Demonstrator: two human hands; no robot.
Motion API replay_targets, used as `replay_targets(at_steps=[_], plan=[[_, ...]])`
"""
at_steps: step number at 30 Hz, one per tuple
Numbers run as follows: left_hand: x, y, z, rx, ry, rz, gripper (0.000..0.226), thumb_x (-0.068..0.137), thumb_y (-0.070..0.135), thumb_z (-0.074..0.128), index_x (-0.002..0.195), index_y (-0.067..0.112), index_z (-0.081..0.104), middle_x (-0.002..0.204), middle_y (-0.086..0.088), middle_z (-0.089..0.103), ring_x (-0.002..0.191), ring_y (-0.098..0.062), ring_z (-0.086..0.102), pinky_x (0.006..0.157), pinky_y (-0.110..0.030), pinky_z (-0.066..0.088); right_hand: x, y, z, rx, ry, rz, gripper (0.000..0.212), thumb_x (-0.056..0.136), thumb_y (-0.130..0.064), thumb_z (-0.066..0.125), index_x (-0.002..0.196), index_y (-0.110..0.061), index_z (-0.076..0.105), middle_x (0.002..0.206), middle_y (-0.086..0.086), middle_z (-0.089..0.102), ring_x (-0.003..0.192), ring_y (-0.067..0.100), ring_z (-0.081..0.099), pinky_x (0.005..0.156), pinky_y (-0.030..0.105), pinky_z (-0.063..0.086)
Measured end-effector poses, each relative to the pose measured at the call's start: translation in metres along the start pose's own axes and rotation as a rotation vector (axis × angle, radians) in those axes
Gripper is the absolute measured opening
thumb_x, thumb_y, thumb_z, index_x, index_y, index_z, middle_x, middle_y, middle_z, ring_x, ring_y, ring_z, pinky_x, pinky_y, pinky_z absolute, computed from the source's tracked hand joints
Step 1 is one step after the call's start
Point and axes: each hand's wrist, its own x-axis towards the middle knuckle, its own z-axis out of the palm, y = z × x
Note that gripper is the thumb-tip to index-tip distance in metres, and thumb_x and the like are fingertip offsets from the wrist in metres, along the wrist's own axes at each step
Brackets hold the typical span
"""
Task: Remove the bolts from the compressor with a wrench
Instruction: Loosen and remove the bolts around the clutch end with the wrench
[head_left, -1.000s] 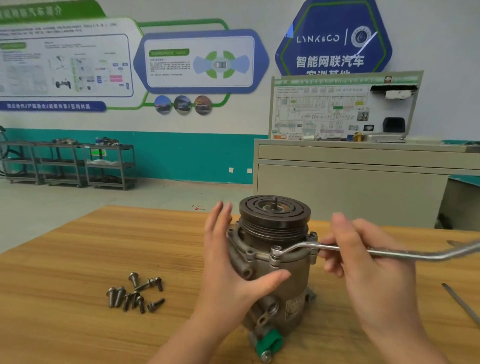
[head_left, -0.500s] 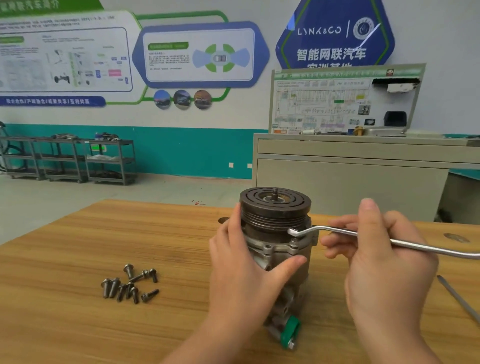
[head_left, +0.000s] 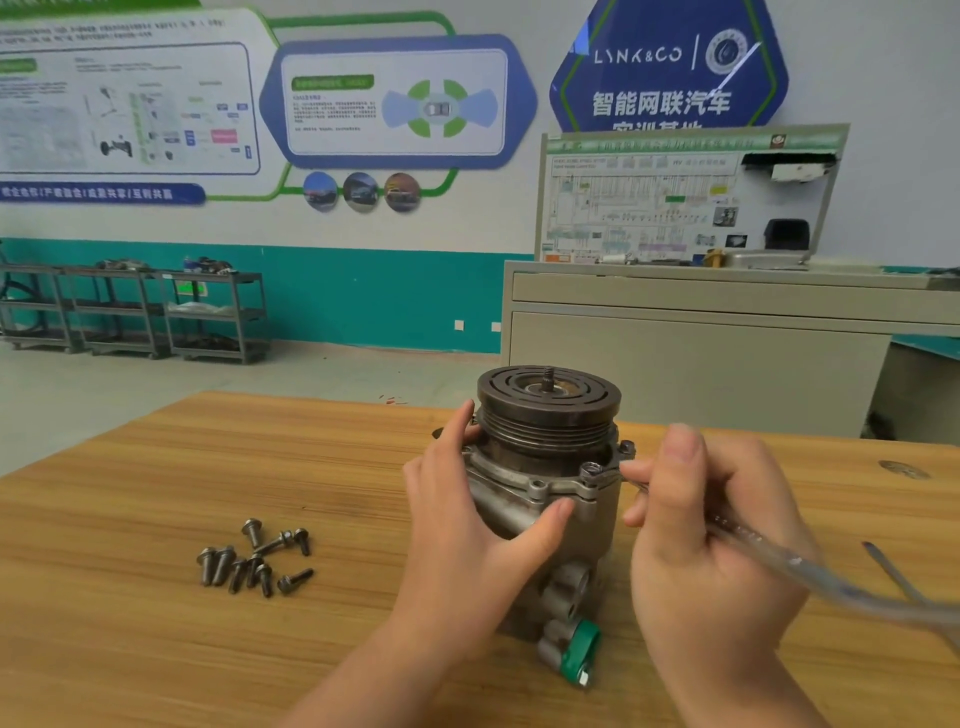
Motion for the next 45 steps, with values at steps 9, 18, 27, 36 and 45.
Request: replay_targets(at_steps=[9, 18, 27, 36, 45], plan=[[0.002, 0.003, -0.003, 0.003, 0.008, -0.011, 0.085, 0.056, 0.069, 0.061, 0.122, 0.073, 0.006, 0.118, 0.049, 0.026, 0.122, 0.015, 0.027, 0.087, -0.001, 0.031, 0.015, 0.017, 0.002, 0.403, 0.32, 0.745, 0.017, 0.102, -0.027, 0.037, 0.089, -0.02, 0.045, 0.053, 0.004, 0.062, 0.033, 0.013, 0.045, 0.036, 0.018, 0.034], [0.003, 0.001, -0.003, 0.01, 0.013, 0.009, 0.085, 0.058, 0.07, 0.061, 0.12, 0.077, 0.004, 0.12, 0.046, 0.026, 0.122, 0.015, 0.027, 0.088, 0.006, 0.025, 0.037, 0.024, -0.011, 0.571, 0.072, 0.651, 0.024, 0.09, -0.041, 0.05, 0.09, -0.017, 0.044, 0.07, 0.005, 0.069, 0.052, 0.016, 0.065, 0.046, 0.023, 0.052], [0.003, -0.001, -0.003, 0.032, 0.011, 0.042, 0.086, 0.059, 0.07, 0.061, 0.122, 0.075, 0.002, 0.122, 0.045, 0.024, 0.122, 0.013, 0.027, 0.088, -0.004, 0.031, 0.012, 0.009, -0.007, 0.207, -0.038, 0.137, 0.025, 0.101, -0.043, 0.046, 0.081, -0.031, 0.054, 0.066, -0.005, 0.065, 0.045, 0.008, 0.06, 0.039, 0.029, 0.046], [0.003, -0.001, -0.002, 0.018, 0.004, 0.035, 0.084, 0.059, 0.069, 0.061, 0.121, 0.076, 0.004, 0.118, 0.048, 0.026, 0.122, 0.014, 0.026, 0.088, -0.002, 0.031, 0.005, 0.001, 0.007, 0.312, 0.326, 0.541, 0.042, 0.103, -0.028, 0.033, 0.065, -0.02, 0.048, 0.057, 0.006, 0.061, 0.034, 0.017, 0.044, 0.038, 0.018, 0.032], [0.003, -0.001, -0.003, 0.012, -0.004, 0.018, 0.083, 0.059, 0.069, 0.061, 0.122, 0.075, 0.006, 0.119, 0.047, 0.025, 0.123, 0.014, 0.025, 0.089, 0.005, 0.026, 0.035, 0.035, -0.01, 0.866, 0.207, 1.022, 0.022, 0.103, -0.025, 0.04, 0.088, -0.012, 0.051, 0.063, 0.001, 0.064, 0.053, 0.012, 0.059, 0.048, 0.02, 0.047]])
